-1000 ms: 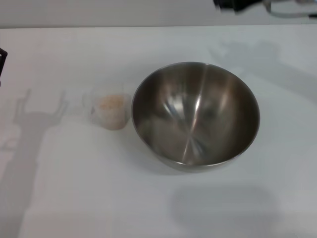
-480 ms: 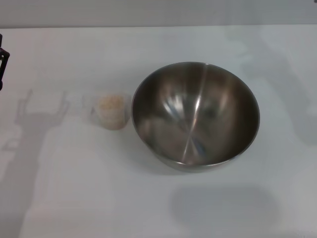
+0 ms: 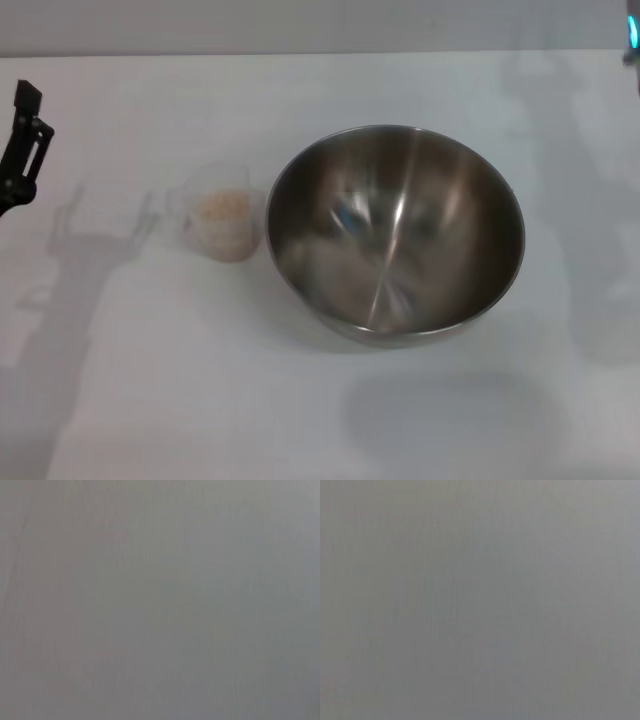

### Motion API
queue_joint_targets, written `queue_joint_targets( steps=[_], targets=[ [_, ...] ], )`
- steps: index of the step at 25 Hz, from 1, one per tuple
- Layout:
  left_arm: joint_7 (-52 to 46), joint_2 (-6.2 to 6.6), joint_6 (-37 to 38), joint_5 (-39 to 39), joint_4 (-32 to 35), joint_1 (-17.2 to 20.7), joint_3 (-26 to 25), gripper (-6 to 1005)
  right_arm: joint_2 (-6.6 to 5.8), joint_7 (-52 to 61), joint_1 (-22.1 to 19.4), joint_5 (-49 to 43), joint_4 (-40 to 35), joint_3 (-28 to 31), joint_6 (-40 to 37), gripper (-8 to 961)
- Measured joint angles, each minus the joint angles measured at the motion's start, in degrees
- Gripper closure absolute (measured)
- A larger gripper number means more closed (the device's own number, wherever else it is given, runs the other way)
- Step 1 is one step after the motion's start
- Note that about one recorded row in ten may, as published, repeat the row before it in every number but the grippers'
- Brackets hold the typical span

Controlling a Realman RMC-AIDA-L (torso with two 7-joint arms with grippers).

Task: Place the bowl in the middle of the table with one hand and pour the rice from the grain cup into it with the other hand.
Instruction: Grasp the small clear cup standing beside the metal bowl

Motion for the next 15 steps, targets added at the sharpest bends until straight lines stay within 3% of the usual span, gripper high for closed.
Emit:
queue_joint_targets(
  steps=[2, 3, 4, 5, 6, 11, 15],
  targets=[
    [0.00, 0.00, -0.24, 0.03, 0.00, 0.18, 0.23, 139, -0.04, 16.66, 0.68, -5.41, 10.68, -0.50, -11.69, 562],
    [0.00, 0.00, -0.76, 0.11, 0.00, 0.85, 1.29, 139, -0.04, 16.66, 0.68, -5.41, 10.68, -0.50, -11.69, 562],
    [0.00, 0.00, -1.02, 0.01, 0.03, 1.22, 2.40, 139, -0.14, 25.46, 1.54, -6.91, 18.02, -0.25, -18.12, 562],
    [0.00, 0.00, -1.02, 0.01, 0.03, 1.22, 2.40, 139, -0.14, 25.46, 1.54, -6.91, 18.02, -0.25, -18.12, 562],
    [0.00, 0.00, -1.02, 0.01, 0.03, 1.22, 2.40, 139, -0.28, 31.44, 2.28, -7.27, 24.83, 0.18, -22.24, 562],
    [0.65, 0.00, -3.38, -0.04, 0.09, 3.30, 7.05, 138, -0.62, 36.96, 2.56, -7.48, 35.71, 2.25, -27.01, 562],
    [0.71, 0.04, -7.82, 0.22, 0.08, 3.42, 9.17, 138, -0.68, 37.29, 2.34, -7.69, 38.87, 2.90, -28.71, 562]
  ],
)
